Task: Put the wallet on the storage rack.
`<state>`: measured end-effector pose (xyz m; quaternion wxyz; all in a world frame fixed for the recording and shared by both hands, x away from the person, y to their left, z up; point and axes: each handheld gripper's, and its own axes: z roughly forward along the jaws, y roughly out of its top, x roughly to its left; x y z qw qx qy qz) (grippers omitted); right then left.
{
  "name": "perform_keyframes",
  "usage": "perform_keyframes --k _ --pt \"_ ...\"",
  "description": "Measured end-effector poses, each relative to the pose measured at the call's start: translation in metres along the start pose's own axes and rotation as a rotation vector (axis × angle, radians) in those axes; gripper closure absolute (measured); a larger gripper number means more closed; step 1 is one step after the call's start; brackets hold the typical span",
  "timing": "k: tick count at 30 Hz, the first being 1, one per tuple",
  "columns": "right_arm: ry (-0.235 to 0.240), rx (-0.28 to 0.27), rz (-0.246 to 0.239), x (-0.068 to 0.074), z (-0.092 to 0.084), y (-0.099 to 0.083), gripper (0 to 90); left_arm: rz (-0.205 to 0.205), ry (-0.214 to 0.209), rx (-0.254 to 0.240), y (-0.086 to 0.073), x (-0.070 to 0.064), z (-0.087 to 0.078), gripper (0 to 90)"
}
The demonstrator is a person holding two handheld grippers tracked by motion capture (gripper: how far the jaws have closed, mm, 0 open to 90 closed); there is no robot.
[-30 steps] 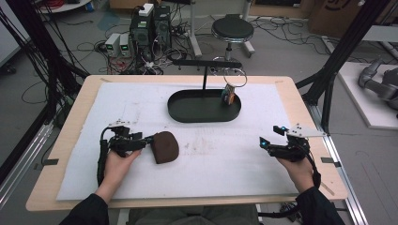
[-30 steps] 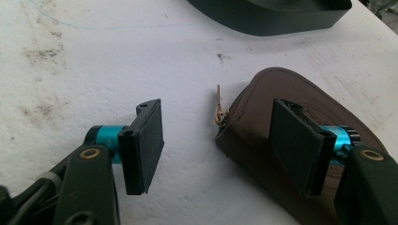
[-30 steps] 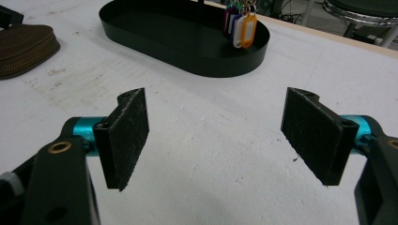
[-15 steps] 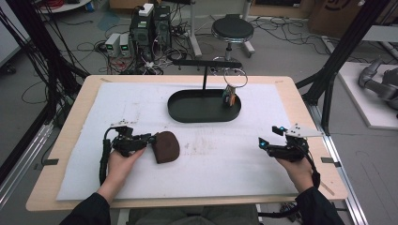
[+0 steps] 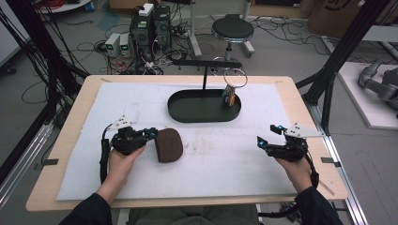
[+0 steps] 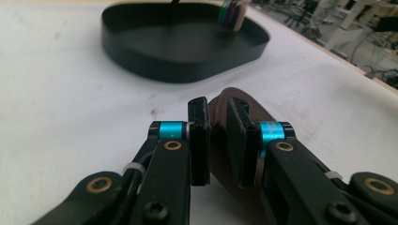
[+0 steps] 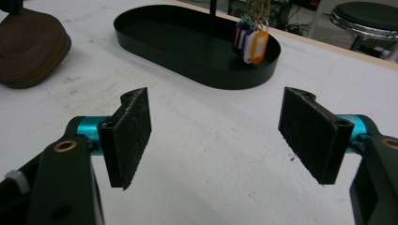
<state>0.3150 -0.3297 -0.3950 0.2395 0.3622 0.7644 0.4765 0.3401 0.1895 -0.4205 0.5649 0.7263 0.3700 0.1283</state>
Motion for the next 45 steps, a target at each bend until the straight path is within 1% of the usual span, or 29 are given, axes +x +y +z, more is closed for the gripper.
perform_keyframes --k 1,3,7,9,13,14,15,17,19,23,27,31,36,38,40,42,43,45 --pt "0.006 -0.007 -0.002 0.001 0.000 0.001 26.4 0.026 -0.005 -0.007 0.003 -0.004 0.000 80.4" --pt "0.017 -0.011 -0.013 0.005 0.002 0.005 26.5 0.080 -0.028 -0.024 0.007 -0.011 0.000 80.9" --pt "0.050 -0.024 -0.033 0.013 0.006 0.013 26.5 0.160 -0.072 -0.033 0.013 -0.023 0.002 81.4" --pt "0.073 -0.029 -0.045 0.017 0.008 0.018 26.5 0.191 -0.094 -0.040 0.016 -0.028 0.003 81.5" --pt "0.119 -0.045 -0.060 0.024 0.013 0.027 26.5 0.230 -0.149 -0.067 0.020 -0.034 0.002 81.7" --pt "0.139 -0.046 -0.057 0.026 0.014 0.028 26.5 0.241 -0.164 -0.070 0.021 -0.036 0.002 81.8" --pt "0.161 -0.047 -0.064 0.028 0.015 0.030 26.5 0.251 -0.175 -0.075 0.022 -0.038 0.003 81.8" --pt "0.191 -0.050 -0.079 0.032 0.018 0.034 26.5 0.268 -0.197 -0.077 0.023 -0.041 0.004 81.8" --pt "0.234 -0.045 -0.083 0.038 0.021 0.037 26.5 0.284 -0.222 -0.079 0.024 -0.046 0.006 81.8" --pt "0.292 -0.041 -0.115 0.050 0.028 0.044 26.5 0.319 -0.261 -0.081 0.026 -0.055 0.011 81.8" --pt "0.347 -0.022 -0.142 0.061 0.037 0.049 26.5 0.345 -0.304 -0.085 0.029 -0.065 0.017 81.8" --pt "0.401 0.000 -0.153 0.068 0.045 0.052 26.5 0.374 -0.335 -0.081 0.031 -0.076 0.023 81.9" --pt "0.476 0.029 -0.138 0.075 0.055 0.055 26.9 0.393 -0.387 -0.083 0.033 -0.087 0.030 81.9" --pt "0.516 0.038 -0.131 0.077 0.059 0.056 28.3 0.397 -0.410 -0.088 0.033 -0.091 0.032 81.9" --pt "0.552 0.048 -0.124 0.079 0.063 0.056 28.3 0.409 -0.430 -0.088 0.034 -0.096 0.035 81.9" --pt "0.584 0.059 -0.118 0.081 0.067 0.057 28.4 0.420 -0.446 -0.085 0.034 -0.100 0.037 81.9" --pt "0.602 0.064 -0.119 0.082 0.068 0.057 28.6 0.419 -0.452 -0.088 0.034 -0.102 0.038 81.8" --pt "0.634 0.088 -0.115 0.085 0.071 0.056 28.8 0.430 -0.469 -0.086 0.034 -0.105 0.040 81.9"
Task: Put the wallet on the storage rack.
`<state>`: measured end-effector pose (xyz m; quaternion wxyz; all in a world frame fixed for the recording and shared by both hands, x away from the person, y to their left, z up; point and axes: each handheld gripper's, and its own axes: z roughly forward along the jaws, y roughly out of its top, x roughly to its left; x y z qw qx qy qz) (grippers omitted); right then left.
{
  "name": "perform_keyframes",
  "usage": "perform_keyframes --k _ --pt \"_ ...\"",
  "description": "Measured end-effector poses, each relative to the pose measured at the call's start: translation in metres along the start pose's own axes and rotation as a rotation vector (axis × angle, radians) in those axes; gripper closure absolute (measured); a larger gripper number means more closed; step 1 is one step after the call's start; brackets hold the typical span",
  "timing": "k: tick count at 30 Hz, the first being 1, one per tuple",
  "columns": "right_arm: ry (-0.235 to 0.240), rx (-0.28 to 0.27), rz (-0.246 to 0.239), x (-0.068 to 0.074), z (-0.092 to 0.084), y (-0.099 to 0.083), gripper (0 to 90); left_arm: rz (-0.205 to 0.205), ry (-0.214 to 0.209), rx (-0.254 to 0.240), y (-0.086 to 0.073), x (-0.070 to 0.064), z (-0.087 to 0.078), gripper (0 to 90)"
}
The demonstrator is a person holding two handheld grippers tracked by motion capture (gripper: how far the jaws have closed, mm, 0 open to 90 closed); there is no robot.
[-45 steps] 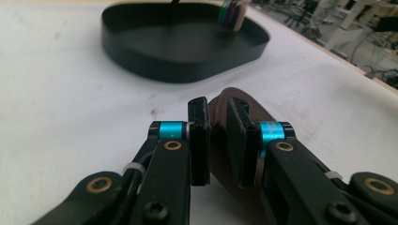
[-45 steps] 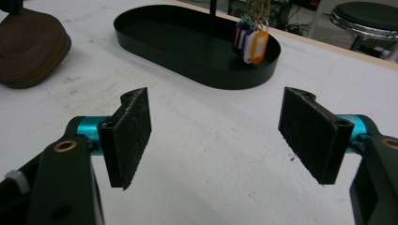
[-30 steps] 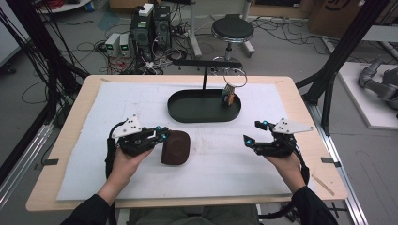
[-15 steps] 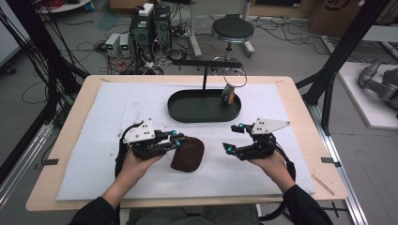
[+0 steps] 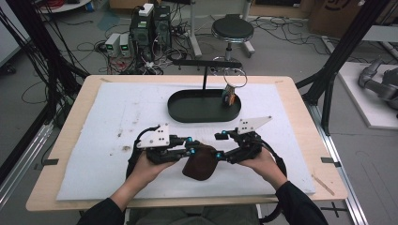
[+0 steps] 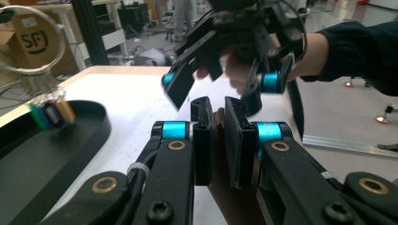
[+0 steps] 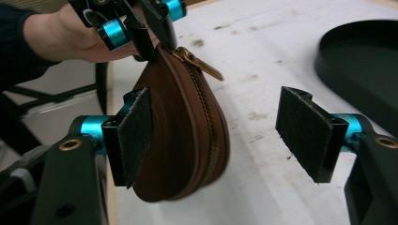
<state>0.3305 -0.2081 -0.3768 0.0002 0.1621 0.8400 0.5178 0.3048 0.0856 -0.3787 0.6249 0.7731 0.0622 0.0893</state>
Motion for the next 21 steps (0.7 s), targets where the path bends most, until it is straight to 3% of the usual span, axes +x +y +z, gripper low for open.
perform_keyframes --k 8,10,14,15,18,21 --pt "0.111 0.072 -0.024 0.005 0.011 -0.002 50.8 0.009 -0.025 -0.009 0.001 -0.004 0.007 81.8" --pt "0.103 0.079 -0.036 0.007 0.010 -0.002 56.0 0.017 -0.016 -0.003 0.001 -0.004 0.006 81.6" --pt "0.072 0.056 -0.064 0.008 0.004 -0.001 71.7 -0.014 -0.001 -0.019 0.000 -0.002 0.004 78.7" --pt "0.053 0.050 -0.085 0.008 0.002 -0.001 72.4 -0.016 -0.005 -0.024 0.000 -0.002 0.004 78.4" --pt "0.048 0.047 -0.091 0.011 0.002 -0.002 73.5 -0.016 0.001 -0.027 -0.001 -0.003 0.003 77.2" --pt "0.034 0.045 -0.092 0.011 0.001 -0.003 73.8 -0.050 0.020 -0.034 -0.004 0.001 -0.002 67.1"
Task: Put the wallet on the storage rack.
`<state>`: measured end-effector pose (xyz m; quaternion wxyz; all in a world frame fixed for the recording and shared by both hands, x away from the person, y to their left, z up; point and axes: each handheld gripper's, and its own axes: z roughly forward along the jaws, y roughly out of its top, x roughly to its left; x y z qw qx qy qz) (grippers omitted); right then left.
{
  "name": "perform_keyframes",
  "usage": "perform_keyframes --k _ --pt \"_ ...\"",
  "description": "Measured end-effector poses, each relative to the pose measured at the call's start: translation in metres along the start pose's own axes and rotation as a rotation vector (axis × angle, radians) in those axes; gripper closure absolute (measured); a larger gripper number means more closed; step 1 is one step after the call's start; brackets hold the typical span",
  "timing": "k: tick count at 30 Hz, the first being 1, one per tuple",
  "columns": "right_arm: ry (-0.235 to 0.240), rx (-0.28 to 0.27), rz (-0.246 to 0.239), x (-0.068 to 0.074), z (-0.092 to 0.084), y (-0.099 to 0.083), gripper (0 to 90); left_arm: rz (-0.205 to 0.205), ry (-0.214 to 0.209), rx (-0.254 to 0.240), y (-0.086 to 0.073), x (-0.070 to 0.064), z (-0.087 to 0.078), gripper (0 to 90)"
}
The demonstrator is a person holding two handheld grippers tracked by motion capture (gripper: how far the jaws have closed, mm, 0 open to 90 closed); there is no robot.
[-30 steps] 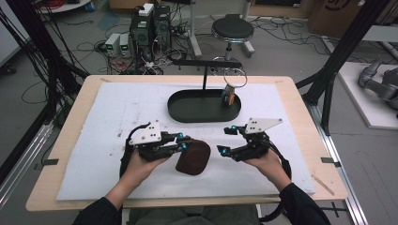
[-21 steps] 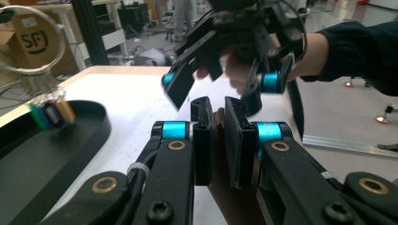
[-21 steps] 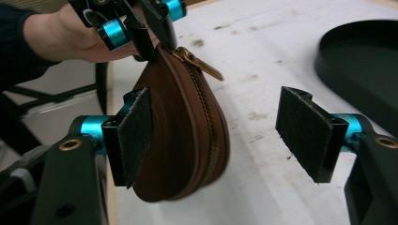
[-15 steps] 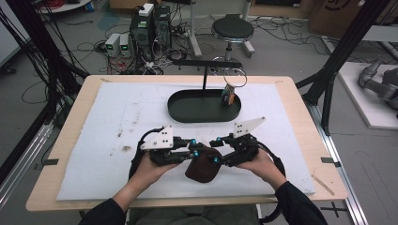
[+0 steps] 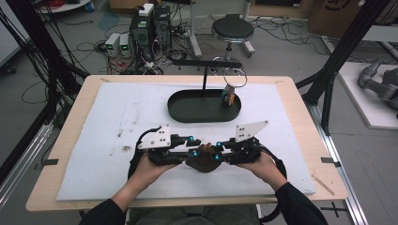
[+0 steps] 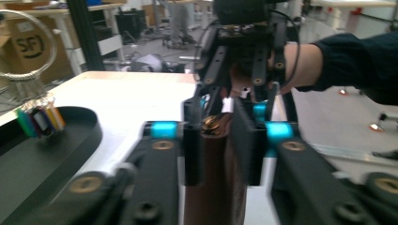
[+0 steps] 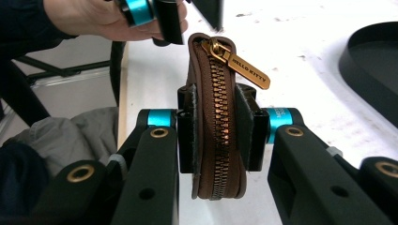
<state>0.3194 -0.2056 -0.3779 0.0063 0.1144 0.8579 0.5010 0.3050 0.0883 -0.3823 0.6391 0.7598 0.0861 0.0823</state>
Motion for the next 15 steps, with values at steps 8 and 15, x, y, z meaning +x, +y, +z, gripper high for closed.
perform_keyframes --k 8,15 --pt "-0.046 -0.116 0.001 -0.004 -0.022 0.000 74.0 -0.130 0.045 0.000 -0.011 0.016 -0.014 42.5" --pt "-0.049 -0.176 -0.005 -0.002 -0.032 0.002 74.0 -0.164 0.019 0.032 -0.019 0.019 -0.004 36.6"
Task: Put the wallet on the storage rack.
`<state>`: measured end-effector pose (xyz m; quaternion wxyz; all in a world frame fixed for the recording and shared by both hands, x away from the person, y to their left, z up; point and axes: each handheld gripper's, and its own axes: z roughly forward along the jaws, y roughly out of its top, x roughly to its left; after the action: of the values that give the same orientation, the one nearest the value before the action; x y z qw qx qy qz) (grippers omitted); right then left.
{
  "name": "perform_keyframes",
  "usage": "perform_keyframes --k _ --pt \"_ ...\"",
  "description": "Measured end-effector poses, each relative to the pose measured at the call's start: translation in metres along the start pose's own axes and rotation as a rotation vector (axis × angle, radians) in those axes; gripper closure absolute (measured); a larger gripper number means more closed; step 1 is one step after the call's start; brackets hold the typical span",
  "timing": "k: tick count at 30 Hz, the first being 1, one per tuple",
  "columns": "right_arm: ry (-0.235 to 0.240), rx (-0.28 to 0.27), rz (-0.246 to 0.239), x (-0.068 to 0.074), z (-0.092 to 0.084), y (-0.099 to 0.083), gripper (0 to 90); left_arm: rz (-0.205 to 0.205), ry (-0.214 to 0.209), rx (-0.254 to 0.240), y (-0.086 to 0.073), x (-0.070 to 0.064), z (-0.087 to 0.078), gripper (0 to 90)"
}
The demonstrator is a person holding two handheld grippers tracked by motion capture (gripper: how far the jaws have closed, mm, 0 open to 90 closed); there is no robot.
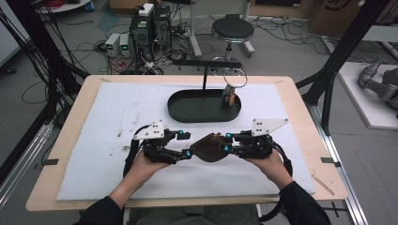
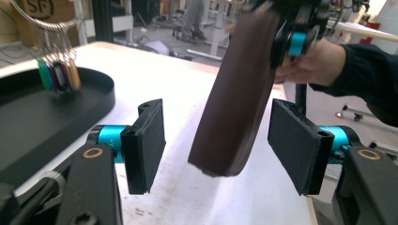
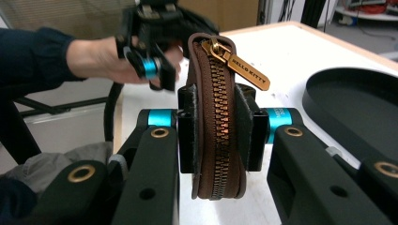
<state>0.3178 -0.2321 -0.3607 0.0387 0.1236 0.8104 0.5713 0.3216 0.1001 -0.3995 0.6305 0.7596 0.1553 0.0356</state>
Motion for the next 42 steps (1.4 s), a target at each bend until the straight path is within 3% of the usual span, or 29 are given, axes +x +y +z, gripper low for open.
perform_keyframes --k 5,9,16,20,25,31,38,42 --pt "0.016 -0.027 -0.009 0.004 -0.002 0.004 74.0 -0.013 -0.032 0.005 -0.003 0.001 0.009 35.8" --pt "0.018 -0.040 -0.003 0.002 -0.004 0.004 74.0 0.008 -0.075 -0.005 -0.004 -0.001 0.010 51.0" --pt "0.033 -0.057 -0.002 0.000 -0.006 0.004 70.1 0.040 -0.101 -0.013 -0.001 -0.002 0.005 61.9" --pt "0.015 -0.039 -0.010 0.000 -0.008 0.002 63.3 0.086 -0.098 0.025 0.007 -0.005 0.002 64.5" --pt "-0.006 -0.046 -0.009 -0.003 -0.016 0.002 55.7 0.097 -0.071 0.058 0.009 -0.003 -0.005 65.8" --pt "-0.053 -0.067 0.000 -0.004 -0.025 0.006 46.5 0.118 -0.086 0.123 0.011 -0.004 -0.004 66.1" --pt "-0.001 0.004 -0.009 0.001 -0.009 0.007 41.3 0.166 -0.108 0.249 0.009 -0.010 0.010 66.1" --pt "0.027 0.057 -0.020 0.003 0.002 0.006 41.0 0.178 -0.114 0.263 0.008 -0.012 0.013 66.1"
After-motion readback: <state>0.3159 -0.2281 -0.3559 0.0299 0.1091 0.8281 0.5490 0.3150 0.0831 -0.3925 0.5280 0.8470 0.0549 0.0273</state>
